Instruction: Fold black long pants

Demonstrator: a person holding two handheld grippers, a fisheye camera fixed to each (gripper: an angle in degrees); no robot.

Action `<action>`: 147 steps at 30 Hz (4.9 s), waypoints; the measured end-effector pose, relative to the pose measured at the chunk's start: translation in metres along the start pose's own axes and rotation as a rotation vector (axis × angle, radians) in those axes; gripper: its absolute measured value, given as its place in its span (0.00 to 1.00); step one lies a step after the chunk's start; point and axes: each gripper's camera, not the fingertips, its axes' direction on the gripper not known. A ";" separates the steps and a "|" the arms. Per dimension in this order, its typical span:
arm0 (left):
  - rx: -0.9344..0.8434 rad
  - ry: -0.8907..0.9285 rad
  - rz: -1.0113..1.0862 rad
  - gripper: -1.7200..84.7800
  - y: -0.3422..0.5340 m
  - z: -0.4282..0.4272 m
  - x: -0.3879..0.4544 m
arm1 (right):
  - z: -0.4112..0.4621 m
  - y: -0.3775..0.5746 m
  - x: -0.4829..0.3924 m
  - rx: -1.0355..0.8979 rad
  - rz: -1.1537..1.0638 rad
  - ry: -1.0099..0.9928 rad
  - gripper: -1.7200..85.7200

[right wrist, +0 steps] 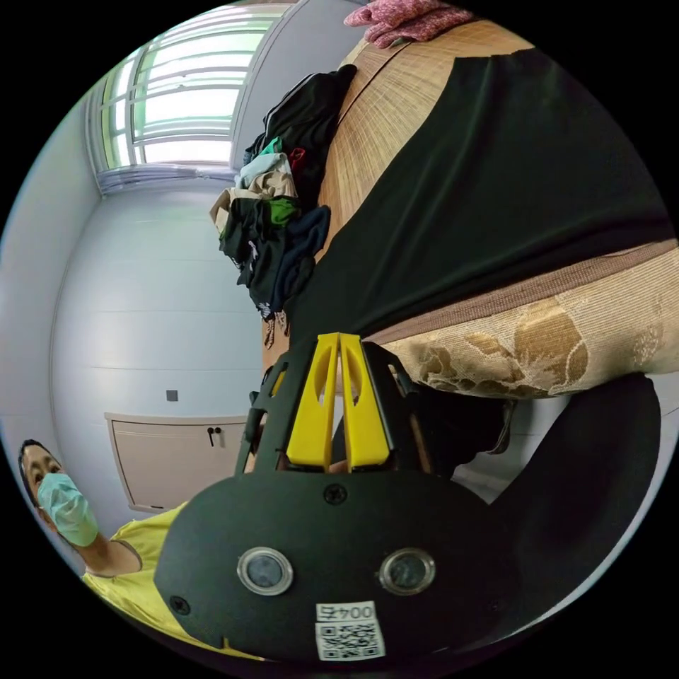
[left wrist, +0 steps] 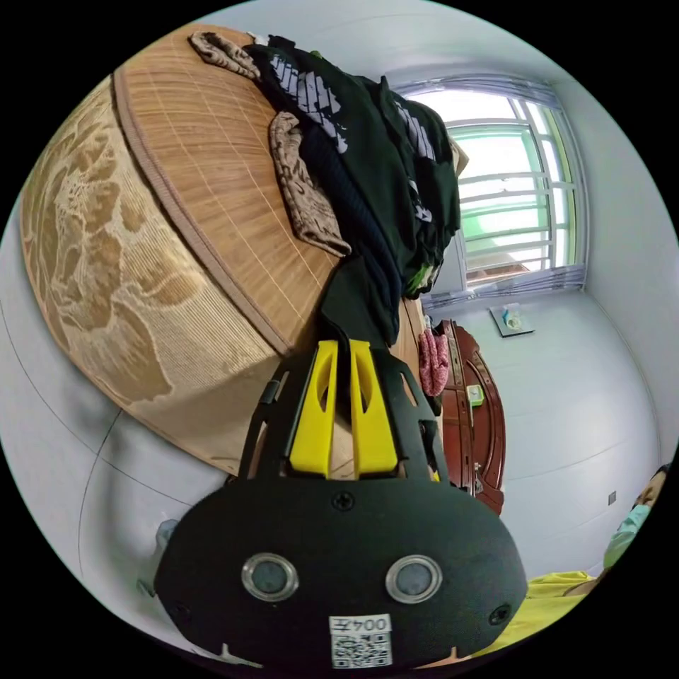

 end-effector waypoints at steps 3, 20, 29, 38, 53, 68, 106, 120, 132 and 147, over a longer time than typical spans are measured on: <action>0.014 0.099 -0.028 0.04 0.002 0.005 0.001 | -0.020 0.003 -0.003 0.058 -0.019 0.053 0.06; -0.261 -0.312 0.741 0.02 0.143 0.307 0.304 | -0.312 0.003 0.099 0.646 0.308 0.367 0.09; -0.313 -0.704 1.009 0.02 0.217 0.498 0.391 | -0.324 -0.048 0.122 0.573 0.315 0.370 0.09; -0.347 -0.633 1.026 0.02 0.225 0.578 0.419 | -0.308 -0.077 0.072 0.476 0.225 0.849 0.04; -0.338 -0.576 0.939 0.02 0.204 0.717 0.457 | -0.197 -0.026 -0.026 0.691 0.010 0.559 0.12; -0.840 -0.140 0.824 0.05 0.123 1.061 0.634 | -0.100 -0.091 -0.038 0.462 0.081 0.607 0.11; -1.195 -0.208 0.604 0.16 0.049 1.451 0.645 | -0.048 -0.137 -0.062 0.346 0.012 0.580 0.01; -1.366 -0.090 0.356 0.18 0.046 1.484 0.629 | -0.055 -0.146 -0.066 0.353 0.016 0.549 0.01; -1.156 -0.140 0.375 0.17 0.047 1.462 0.625 | -0.069 -0.149 -0.072 0.362 0.017 0.532 0.01; -1.051 -0.235 0.536 0.06 0.115 1.422 0.635 | -0.098 -0.147 -0.084 0.361 0.016 0.538 0.01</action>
